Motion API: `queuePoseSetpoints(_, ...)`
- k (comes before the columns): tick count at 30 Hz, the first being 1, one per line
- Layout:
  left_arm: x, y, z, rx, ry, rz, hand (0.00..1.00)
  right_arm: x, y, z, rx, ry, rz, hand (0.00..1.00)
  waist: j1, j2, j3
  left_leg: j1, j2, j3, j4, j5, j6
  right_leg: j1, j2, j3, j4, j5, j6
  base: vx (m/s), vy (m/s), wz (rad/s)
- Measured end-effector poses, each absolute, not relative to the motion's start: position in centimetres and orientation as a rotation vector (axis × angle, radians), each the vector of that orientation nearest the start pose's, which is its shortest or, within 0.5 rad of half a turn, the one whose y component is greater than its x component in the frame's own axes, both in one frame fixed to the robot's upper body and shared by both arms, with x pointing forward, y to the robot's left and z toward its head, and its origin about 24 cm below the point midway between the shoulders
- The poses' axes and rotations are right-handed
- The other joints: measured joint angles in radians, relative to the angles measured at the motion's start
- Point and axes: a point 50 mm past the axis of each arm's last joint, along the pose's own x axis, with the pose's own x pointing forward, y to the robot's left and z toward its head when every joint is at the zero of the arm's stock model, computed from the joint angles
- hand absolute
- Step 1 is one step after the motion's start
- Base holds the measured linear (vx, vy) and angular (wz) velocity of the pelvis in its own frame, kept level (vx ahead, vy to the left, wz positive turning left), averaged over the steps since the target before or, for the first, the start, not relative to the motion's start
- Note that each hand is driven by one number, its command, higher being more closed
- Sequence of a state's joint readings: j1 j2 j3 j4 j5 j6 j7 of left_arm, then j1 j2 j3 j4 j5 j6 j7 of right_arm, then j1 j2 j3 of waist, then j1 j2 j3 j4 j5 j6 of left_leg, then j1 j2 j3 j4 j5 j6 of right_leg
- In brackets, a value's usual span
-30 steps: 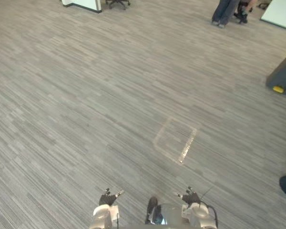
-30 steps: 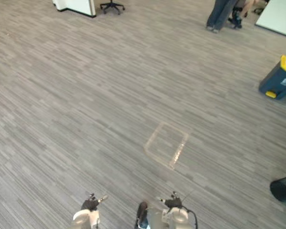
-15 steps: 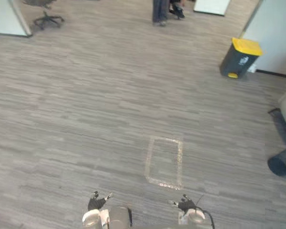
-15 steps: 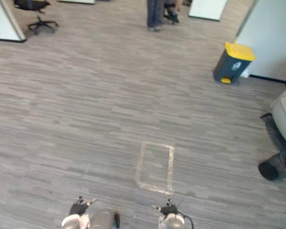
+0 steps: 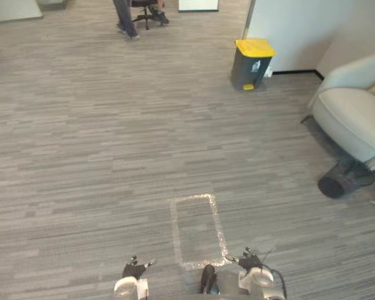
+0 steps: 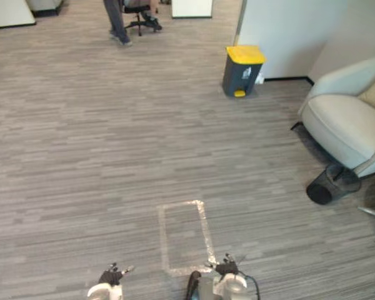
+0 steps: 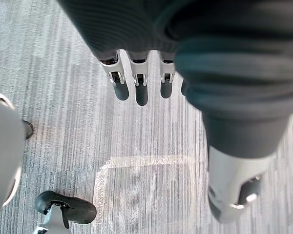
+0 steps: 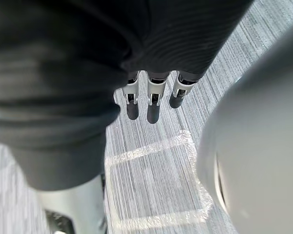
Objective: Organize the slippers on the shoe rack
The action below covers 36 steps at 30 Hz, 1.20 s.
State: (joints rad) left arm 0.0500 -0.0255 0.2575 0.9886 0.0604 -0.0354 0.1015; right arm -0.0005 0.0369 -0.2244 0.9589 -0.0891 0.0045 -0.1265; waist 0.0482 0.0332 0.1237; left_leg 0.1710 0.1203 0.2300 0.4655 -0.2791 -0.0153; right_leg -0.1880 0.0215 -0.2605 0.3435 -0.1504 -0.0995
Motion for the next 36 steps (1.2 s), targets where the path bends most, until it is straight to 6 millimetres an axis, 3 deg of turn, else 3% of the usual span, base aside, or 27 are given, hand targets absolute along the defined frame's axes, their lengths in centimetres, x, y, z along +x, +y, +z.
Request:
queuePoseSetpoints(1, 11.8, 18.4, -15.3, -0.051, 0.996, 0.326, 0.00, 13.9, -16.9, -14.8, -0.007, 0.983, -0.248, 0.00, 0.003, 0.000, 0.006, -0.132, 0.052, -0.057, 0.317, 0.075, -0.045, 0.071, 0.033, 0.022, -0.045, -0.010, -0.015, 0.42, -0.126, -0.30)
queuePoseSetpoints(3, 11.8, 18.8, -15.2, -0.050, 0.990, 0.342, 0.00, 13.7, -16.6, -14.9, -0.016, 0.991, -0.228, 0.00, 0.009, -0.002, 0.010, -0.204, 0.082, -0.075, 0.492, 0.069, -0.039, 0.126, 0.053, 0.049, -0.067, -0.027, -0.032, 0.30, -0.050, -0.59)
queuePoseSetpoints(4, 11.5, 19.1, -15.2, -0.050, 0.987, 0.354, 0.00, 13.6, -16.2, -15.0, -0.018, 0.996, -0.211, 0.00, 0.013, -0.016, 0.016, -0.265, 0.092, -0.078, 0.565, 0.050, -0.040, 0.180, 0.061, 0.080, -0.085, -0.047, -0.040, 0.27, -0.028, -0.61)
queuePoseSetpoints(5, 11.6, 19.2, -15.1, -0.048, 0.983, 0.355, 0.00, 13.6, -16.1, -15.0, -0.017, 0.996, -0.209, 0.00, 0.014, -0.023, 0.019, -0.280, 0.093, -0.077, 0.568, 0.044, -0.037, 0.193, 0.062, 0.088, -0.091, -0.051, -0.042, 0.37, -0.026, -0.70)
queuePoseSetpoints(8, 11.9, 19.2, -14.8, -0.050, 0.954, 0.359, 0.00, 13.4, -16.1, -15.1, -0.016, 1.012, -0.207, 0.00, 0.023, -0.037, 0.016, -0.361, 0.090, -0.045, 0.411, -0.018, -0.027, 0.271, 0.052, 0.174, -0.132, -0.058, -0.016, 0.29, 0.049, -0.75)
queuePoseSetpoints(10, 12.1, 19.2, -14.7, -0.051, 0.946, 0.359, 0.00, 13.3, -16.1, -15.1, -0.012, 1.014, -0.213, 0.00, 0.024, -0.038, 0.019, -0.390, 0.043, -0.082, 0.219, -0.034, -0.032, 0.316, 0.029, 0.226, -0.157, -0.065, 0.004, 0.36, 0.172, -0.73)
queuePoseSetpoints(11, 12.2, 19.2, -14.7, -0.050, 0.941, 0.359, 0.00, 13.3, -16.1, -15.1, -0.007, 1.016, -0.219, 0.00, 0.027, -0.041, 0.018, -0.401, -0.005, -0.141, 0.089, -0.021, -0.041, 0.330, 0.007, 0.253, -0.168, -0.073, 0.022, 0.37, 0.230, -0.68)
queuePoseSetpoints(12, 12.2, 19.1, -14.7, -0.053, 0.939, 0.357, 0.00, 13.2, -16.3, -15.2, 0.001, 1.018, -0.232, 0.00, 0.033, -0.040, 0.015, -0.396, -0.045, -0.210, -0.054, 0.040, -0.041, 0.335, -0.010, 0.287, -0.175, -0.086, 0.046, 0.44, 0.289, -0.70)
queuePoseSetpoints(13, 12.1, 18.9, -14.8, -0.058, 0.941, 0.355, 0.00, 13.2, -16.4, -15.2, -0.002, 1.018, -0.234, 0.00, 0.035, -0.033, 0.011, -0.396, -0.052, -0.241, -0.105, 0.069, -0.039, 0.336, -0.011, 0.302, -0.175, -0.094, 0.058, 0.35, 0.303, -0.85)
queuePoseSetpoints(14, 11.8, 18.6, -14.9, -0.074, 0.946, 0.362, 0.00, 13.0, -16.5, -15.2, -0.005, 1.022, -0.235, 0.00, 0.046, -0.014, 0.001, -0.387, -0.053, -0.253, -0.133, 0.190, -0.049, 0.343, -0.009, 0.341, -0.175, -0.109, 0.084, 0.37, 0.333, -0.88)
queuePoseSetpoints(15, 11.9, 19.1, -14.8, -0.066, 0.942, 0.369, 0.00, 12.7, -15.8, -15.4, 0.009, 1.036, -0.225, 0.00, 0.054, -0.047, -0.008, -0.367, -0.065, -0.196, -0.138, 0.169, -0.035, 0.347, -0.042, 0.378, -0.170, -0.108, 0.104, 0.39, 0.332, -0.86)
queuePoseSetpoints(17, 11.9, 19.5, -14.8, -0.055, 0.942, 0.372, 0.00, 12.3, -15.6, -15.6, 0.009, 1.054, -0.215, 0.00, 0.059, -0.067, -0.011, -0.334, -0.075, -0.137, -0.139, 0.138, -0.012, 0.344, -0.072, 0.400, -0.152, -0.099, 0.122, 0.32, 0.295, -0.85)
queuePoseSetpoints(20, 11.9, 19.4, -14.9, -0.052, 0.955, 0.364, 0.00, 12.3, -15.6, -15.6, 0.011, 1.053, -0.221, 0.00, 0.061, -0.065, -0.009, -0.252, -0.080, -0.037, -0.161, 0.097, 0.017, 0.284, -0.094, 0.408, 0.013, -0.103, 0.151, 0.21, 0.235, -0.97)
queuePoseSetpoints(22, 11.8, 19.2, -15.0, -0.041, 0.970, 0.344, 0.00, 12.8, -15.7, -15.3, 0.011, 1.026, -0.218, 0.00, 0.060, -0.056, -0.001, -0.176, -0.074, 0.047, -0.190, 0.087, 0.031, 0.136, -0.113, 0.366, 0.305, -0.101, 0.203, 0.17, 0.204, -1.07)
queuePoseSetpoints(25, 11.3, 19.3, -15.3, -0.038, 0.992, 0.346, 0.00, 12.9, -15.8, -15.2, 0.012, 1.019, -0.218, 0.00, 0.046, -0.050, 0.000, -0.106, -0.074, 0.093, -0.230, 0.087, 0.032, 0.102, -0.154, 0.218, 0.307, -0.120, 0.182, 0.12, 0.096, -0.57)
queuePoseSetpoints(28, 10.9, 20.0, -15.3, -0.024, 0.999, 0.356, 0.00, 12.7, -15.7, -15.5, 0.017, 1.041, -0.217, 0.00, 0.048, -0.083, -0.017, -0.072, -0.092, 0.112, -0.283, 0.090, 0.020, 0.089, -0.157, 0.068, 0.063, -0.048, 0.144, 0.11, -0.017, -0.44)
queuePoseSetpoints(29, 11.0, 19.9, -15.4, -0.028, 1.005, 0.354, 0.00, 12.6, -16.1, -15.6, 0.015, 1.053, -0.228, 0.00, 0.046, -0.079, -0.020, -0.072, -0.099, 0.077, -0.295, 0.097, 0.009, 0.110, -0.146, 0.059, 0.003, -0.048, 0.130, 0.10, -0.108, -0.60)
queuePoseSetpoints(30, 11.1, 19.4, -15.5, -0.021, 1.019, 0.327, 0.00, 12.6, -16.7, -15.6, 0.003, 1.059, -0.238, 0.00, 0.040, -0.053, -0.013, -0.068, -0.091, 0.002, -0.304, 0.099, 0.006, 0.139, -0.119, 0.066, -0.061, -0.021, 0.114, 0.09, -0.116, -0.53)
queuePoseSetpoints(33, 10.8, 18.6, -15.8, -0.033, 1.038, 0.309, 0.00, 12.1, -18.5, -15.6, -0.003, 1.065, -0.296, 0.00, 0.025, -0.014, -0.021, -0.065, -0.064, -0.022, -0.298, 0.095, -0.005, 0.181, -0.076, 0.094, -0.163, 0.027, 0.109, 0.05, -0.072, -0.34)
queuePoseSetpoints(35, 10.9, 18.3, -15.8, -0.042, 1.032, 0.307, 0.00, 11.8, -18.9, -15.7, 0.001, 1.072, -0.321, 0.00, 0.021, -0.010, -0.016, -0.074, -0.032, -0.021, -0.226, 0.067, -0.041, 0.211, -0.057, 0.109, -0.200, 0.034, 0.106, 0.05, -0.074, -0.24)
queuePoseSetpoints(36, 11.2, 18.5, -15.6, -0.037, 1.018, 0.312, 0.00, 11.7, -18.8, -15.7, 0.001, 1.073, -0.321, 0.00, 0.023, -0.018, -0.011, -0.112, -0.010, -0.022, -0.108, 0.049, -0.051, 0.227, -0.048, 0.123, -0.211, 0.031, 0.101, 0.04, -0.082, -0.37)
